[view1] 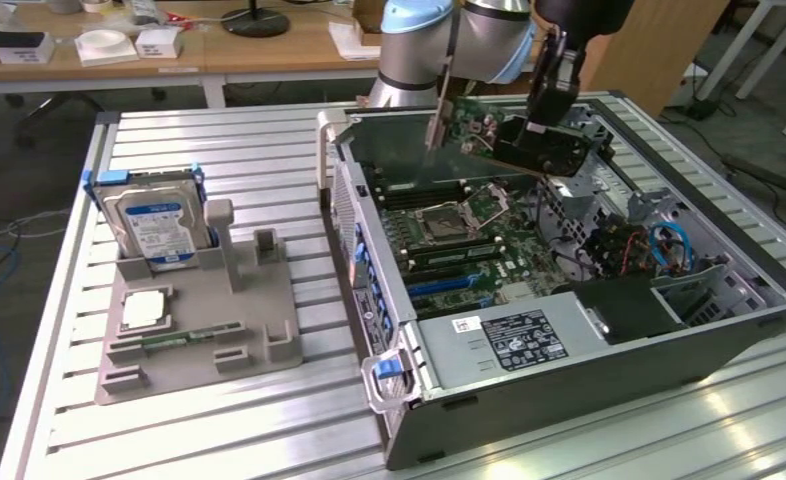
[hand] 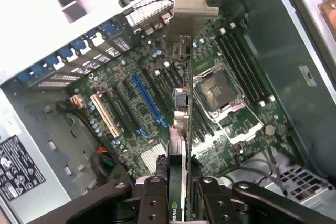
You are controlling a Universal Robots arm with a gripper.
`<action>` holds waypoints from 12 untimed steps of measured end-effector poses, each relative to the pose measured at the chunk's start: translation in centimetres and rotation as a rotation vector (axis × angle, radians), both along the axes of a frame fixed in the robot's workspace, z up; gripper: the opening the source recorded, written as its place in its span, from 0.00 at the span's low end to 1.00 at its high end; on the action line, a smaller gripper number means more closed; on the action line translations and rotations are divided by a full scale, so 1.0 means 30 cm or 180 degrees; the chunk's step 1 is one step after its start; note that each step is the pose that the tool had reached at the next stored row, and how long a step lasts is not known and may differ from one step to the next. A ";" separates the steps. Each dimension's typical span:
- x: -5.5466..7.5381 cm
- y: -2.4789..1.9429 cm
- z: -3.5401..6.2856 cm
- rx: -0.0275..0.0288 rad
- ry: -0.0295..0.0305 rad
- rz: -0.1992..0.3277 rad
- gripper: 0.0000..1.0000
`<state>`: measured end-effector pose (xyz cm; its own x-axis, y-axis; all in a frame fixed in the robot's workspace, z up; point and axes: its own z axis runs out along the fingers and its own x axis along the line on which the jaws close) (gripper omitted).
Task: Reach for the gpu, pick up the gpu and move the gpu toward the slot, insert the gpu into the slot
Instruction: 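Insert the gpu into the slot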
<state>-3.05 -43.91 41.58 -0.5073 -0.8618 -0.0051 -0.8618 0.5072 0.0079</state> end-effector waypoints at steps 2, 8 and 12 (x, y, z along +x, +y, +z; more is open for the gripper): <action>-0.001 -0.001 -0.001 0.0001 0.0000 0.0071 0.26; -0.004 -0.001 -0.002 0.0000 0.0000 0.0331 0.26; -0.004 -0.001 -0.004 0.0000 0.0000 0.0538 0.26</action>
